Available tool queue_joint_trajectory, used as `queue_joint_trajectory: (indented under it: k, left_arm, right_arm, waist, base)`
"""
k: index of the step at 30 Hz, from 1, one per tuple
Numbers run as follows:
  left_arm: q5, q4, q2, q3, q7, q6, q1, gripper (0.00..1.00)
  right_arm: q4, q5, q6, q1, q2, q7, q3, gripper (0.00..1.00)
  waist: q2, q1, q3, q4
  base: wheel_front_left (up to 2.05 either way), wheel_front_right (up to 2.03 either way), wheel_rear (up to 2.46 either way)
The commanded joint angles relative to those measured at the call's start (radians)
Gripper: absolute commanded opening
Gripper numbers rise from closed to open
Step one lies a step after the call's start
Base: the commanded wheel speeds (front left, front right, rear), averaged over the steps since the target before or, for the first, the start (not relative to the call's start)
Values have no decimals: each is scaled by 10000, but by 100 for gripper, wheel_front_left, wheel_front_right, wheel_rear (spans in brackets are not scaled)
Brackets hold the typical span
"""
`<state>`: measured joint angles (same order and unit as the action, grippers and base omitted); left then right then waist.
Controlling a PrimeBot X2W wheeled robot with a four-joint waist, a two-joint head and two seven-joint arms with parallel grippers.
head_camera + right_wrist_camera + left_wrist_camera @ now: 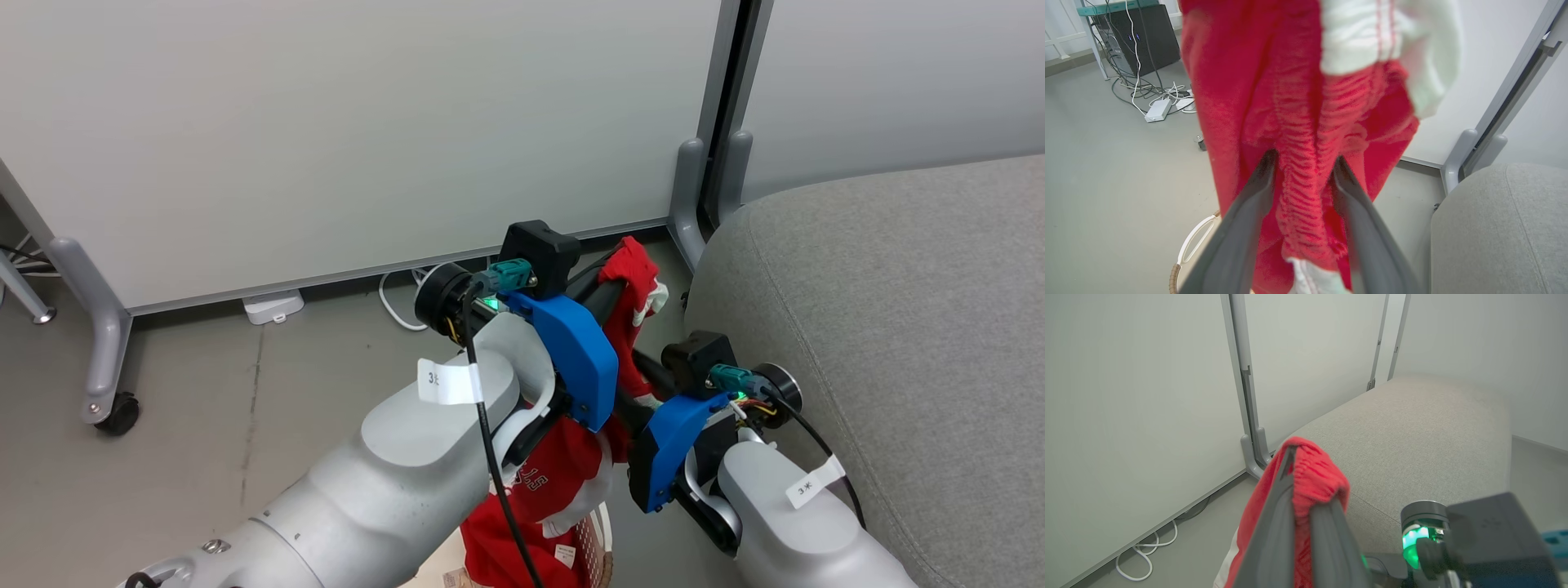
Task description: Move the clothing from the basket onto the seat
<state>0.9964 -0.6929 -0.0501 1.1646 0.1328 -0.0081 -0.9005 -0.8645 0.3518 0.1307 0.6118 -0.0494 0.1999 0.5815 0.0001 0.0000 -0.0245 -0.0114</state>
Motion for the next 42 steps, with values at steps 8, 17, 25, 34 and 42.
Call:
queue_joint_trajectory:
  k: [8,17,25,34,42]
  left_arm:
    - [267,-212,-4,224,141,100,-243,0]
    - [493,-370,-4,377,287,205,-322,0]
    - [653,-453,-6,507,403,239,-386,100]
    - [755,-635,-6,650,479,249,-440,100]
    - [722,-1038,-11,664,851,86,-92,100]
  right_arm:
    - [-378,383,1,319,-18,334,389,0]
    - [-628,724,1,356,-18,508,564,0]
    - [-776,862,1,415,-19,577,711,0]
    - [-867,898,1,499,-19,640,755,0]
    - [-846,874,1,588,-19,661,586,0]
  waist:
    - [-1,0,-34,-65]
    - [-1,0,-52,-144]
    - [-1,0,-25,-209]
    - [-1,0,-11,-221]
    - [-1,0,29,-217]
  base:
    - [0,0,0]
    - [0,0,0]
    - [0,0,0]
    - [0,0,0]
    - [0,0,0]
